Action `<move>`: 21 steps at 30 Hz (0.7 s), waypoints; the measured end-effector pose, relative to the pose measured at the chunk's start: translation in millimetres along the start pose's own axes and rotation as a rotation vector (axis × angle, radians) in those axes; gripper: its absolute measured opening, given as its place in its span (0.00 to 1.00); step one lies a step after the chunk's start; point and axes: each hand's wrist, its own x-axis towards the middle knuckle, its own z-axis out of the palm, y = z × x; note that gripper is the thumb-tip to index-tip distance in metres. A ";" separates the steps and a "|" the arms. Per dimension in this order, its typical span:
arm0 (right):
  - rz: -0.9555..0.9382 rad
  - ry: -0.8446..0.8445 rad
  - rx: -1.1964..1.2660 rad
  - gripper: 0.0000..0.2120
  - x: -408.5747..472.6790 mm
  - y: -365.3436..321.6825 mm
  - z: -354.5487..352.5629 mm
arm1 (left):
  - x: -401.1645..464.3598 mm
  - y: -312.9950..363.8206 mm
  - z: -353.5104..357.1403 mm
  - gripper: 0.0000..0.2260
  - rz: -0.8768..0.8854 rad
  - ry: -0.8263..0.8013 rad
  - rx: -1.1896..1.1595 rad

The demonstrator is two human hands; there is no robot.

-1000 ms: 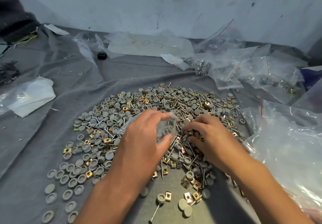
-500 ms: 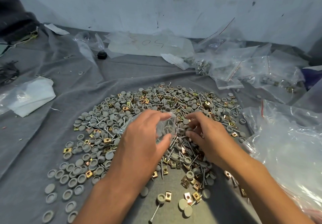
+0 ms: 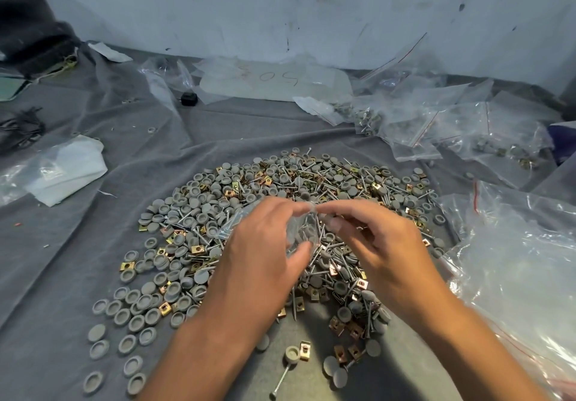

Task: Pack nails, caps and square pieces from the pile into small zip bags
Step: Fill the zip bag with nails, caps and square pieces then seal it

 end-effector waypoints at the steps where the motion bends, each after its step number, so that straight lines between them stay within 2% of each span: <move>1: -0.064 0.028 -0.033 0.12 -0.1 -3.2 2.3 | 0.2 -0.4 0.1 0.21 0.000 0.001 0.001; 4: -0.210 0.100 -0.117 0.13 -3.1 -9.5 7.7 | 0.6 -1.7 0.4 0.22 -0.001 -0.010 0.020; 6: -0.231 0.111 -0.169 0.14 -6.7 -11.0 9.6 | 0.7 -1.8 0.3 0.23 0.000 -0.012 0.030; 9: -0.255 0.158 -0.251 0.10 -9.5 -10.1 10.3 | 1.0 -1.1 0.3 0.24 0.008 -0.011 0.039; 14: -0.294 0.221 -0.235 0.10 -8.7 -10.6 10.5 | 1.1 -1.9 1.4 0.24 0.010 -0.022 0.049; 17: -0.284 0.192 -0.232 0.15 -8.9 -9.5 13.1 | 0.5 -1.4 3.0 0.23 -0.003 -0.035 0.062; 19: -0.248 0.255 -0.207 0.11 -5.3 -0.9 7.5 | 0.4 -1.1 2.6 0.23 -0.004 -0.027 0.037; 21: -0.121 0.273 -0.222 0.10 0.2 15.0 -1.8 | -0.3 -0.9 2.0 0.23 -0.005 -0.021 0.014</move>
